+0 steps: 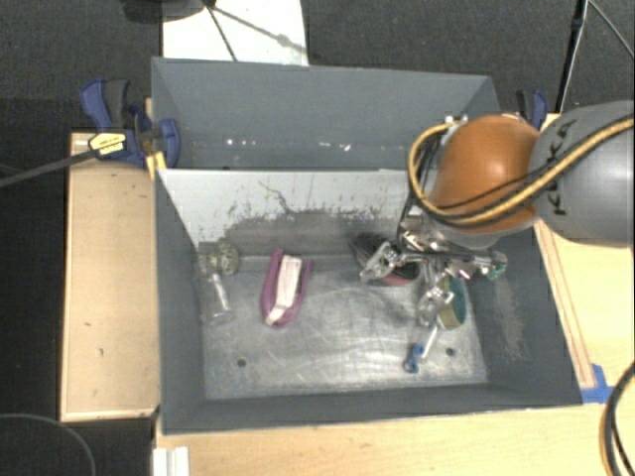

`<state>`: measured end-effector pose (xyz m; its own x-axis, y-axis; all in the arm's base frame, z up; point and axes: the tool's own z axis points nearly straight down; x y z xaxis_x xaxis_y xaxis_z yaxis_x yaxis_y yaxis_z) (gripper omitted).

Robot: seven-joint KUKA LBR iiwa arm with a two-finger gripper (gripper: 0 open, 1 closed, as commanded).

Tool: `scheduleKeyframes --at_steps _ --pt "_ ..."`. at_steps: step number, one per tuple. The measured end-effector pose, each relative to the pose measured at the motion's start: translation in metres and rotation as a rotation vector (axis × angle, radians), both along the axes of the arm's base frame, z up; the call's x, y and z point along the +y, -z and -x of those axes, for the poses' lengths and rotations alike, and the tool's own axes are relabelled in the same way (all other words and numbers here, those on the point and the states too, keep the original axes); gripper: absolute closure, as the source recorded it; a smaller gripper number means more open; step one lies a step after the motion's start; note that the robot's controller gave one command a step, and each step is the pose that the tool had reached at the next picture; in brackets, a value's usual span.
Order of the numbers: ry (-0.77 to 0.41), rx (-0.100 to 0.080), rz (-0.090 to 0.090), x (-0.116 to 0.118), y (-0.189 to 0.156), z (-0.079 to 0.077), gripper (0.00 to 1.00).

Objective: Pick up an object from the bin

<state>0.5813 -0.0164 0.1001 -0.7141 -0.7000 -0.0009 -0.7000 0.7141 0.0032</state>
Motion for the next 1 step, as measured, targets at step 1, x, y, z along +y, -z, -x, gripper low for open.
scheduleKeyframes --at_steps 1 --pt "0.251 0.004 0.000 -0.0418 0.0155 -0.0024 0.00"
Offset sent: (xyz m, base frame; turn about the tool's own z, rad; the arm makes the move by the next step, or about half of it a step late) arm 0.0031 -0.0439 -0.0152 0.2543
